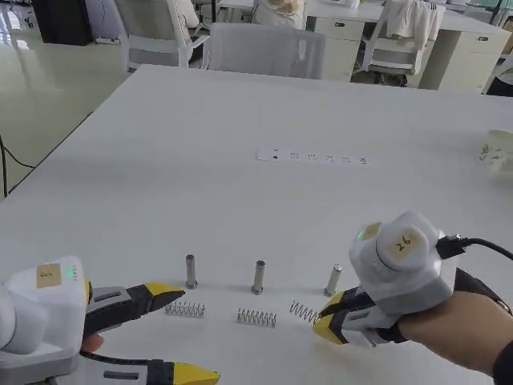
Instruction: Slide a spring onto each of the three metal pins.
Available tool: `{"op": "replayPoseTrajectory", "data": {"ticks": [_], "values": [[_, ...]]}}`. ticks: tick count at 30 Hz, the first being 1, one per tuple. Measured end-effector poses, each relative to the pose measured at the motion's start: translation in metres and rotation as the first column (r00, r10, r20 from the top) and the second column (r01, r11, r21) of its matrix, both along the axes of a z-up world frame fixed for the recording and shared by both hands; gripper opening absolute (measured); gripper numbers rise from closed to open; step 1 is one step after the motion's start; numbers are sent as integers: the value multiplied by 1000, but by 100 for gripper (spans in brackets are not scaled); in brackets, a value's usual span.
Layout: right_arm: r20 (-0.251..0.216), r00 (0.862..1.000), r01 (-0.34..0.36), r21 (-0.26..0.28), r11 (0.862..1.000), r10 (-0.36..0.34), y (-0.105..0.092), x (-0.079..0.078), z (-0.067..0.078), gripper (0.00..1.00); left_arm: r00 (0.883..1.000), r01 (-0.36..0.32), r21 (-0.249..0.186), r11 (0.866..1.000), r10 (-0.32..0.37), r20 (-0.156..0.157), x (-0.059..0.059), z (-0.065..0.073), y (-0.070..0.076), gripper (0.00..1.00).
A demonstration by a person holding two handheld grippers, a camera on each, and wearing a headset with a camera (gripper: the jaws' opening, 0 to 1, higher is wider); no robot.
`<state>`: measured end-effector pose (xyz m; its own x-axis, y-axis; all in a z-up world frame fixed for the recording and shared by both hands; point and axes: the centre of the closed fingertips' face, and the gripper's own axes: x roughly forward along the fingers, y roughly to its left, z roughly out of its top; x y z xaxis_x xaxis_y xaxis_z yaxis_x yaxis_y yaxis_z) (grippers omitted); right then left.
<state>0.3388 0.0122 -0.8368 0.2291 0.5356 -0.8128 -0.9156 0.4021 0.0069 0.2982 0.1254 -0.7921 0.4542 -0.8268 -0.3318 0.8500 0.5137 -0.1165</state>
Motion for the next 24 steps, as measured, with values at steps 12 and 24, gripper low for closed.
{"op": "replayPoseTrajectory", "data": {"ticks": [12, 24], "values": [[-18, 995, -97, -22, 995, 97, 17, -11, 3, 8, 994, 106, 29, 994, -106, -7, 1, -4, -21, 53], [-22, 984, -179, -42, 983, 178, 33, -20, 3, 8, 986, 164, 72, 984, -163, -19, 5, -20, -33, 45]]}}
